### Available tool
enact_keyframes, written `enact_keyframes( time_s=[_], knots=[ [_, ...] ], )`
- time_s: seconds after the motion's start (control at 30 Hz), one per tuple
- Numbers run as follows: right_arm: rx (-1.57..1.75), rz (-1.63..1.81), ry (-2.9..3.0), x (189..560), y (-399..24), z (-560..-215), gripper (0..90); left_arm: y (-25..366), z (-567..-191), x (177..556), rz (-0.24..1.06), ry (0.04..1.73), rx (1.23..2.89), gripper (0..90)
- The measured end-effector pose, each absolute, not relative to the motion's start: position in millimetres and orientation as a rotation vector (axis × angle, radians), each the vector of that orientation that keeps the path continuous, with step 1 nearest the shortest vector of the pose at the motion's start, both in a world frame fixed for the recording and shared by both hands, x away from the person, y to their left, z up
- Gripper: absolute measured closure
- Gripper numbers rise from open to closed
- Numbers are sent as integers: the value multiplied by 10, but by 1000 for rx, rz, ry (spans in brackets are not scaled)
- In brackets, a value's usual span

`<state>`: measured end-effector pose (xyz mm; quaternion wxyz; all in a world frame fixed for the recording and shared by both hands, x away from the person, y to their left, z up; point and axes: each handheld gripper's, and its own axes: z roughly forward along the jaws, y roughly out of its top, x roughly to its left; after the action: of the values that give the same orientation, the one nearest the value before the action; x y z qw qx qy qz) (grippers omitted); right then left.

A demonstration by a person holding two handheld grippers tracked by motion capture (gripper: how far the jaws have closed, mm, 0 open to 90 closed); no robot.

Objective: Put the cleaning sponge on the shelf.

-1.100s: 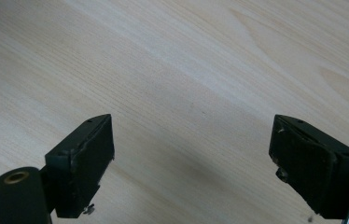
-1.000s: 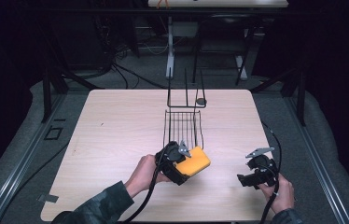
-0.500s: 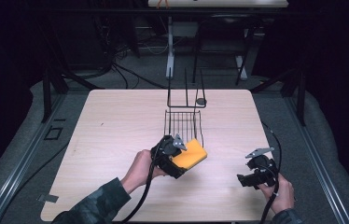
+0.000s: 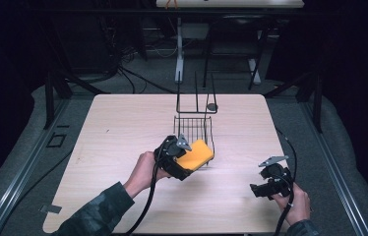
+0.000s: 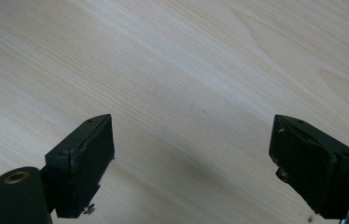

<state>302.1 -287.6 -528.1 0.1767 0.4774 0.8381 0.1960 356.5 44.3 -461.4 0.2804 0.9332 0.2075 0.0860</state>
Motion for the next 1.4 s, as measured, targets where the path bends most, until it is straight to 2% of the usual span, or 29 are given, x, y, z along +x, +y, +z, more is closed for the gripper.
enact_keyframes(
  time_s=[0.7,0.8,1.4],
  knots=[
    [1345,548,2374,3020,-2876,-5285,135,562,-4533,3803,282,433,2505,247],
    [1343,548,2375,3019,-2874,-5284,135,579,-4520,3847,322,412,2505,248],
    [1346,551,2375,3016,-2874,-5281,135,566,-4592,4037,373,271,2552,253]
  ],
)
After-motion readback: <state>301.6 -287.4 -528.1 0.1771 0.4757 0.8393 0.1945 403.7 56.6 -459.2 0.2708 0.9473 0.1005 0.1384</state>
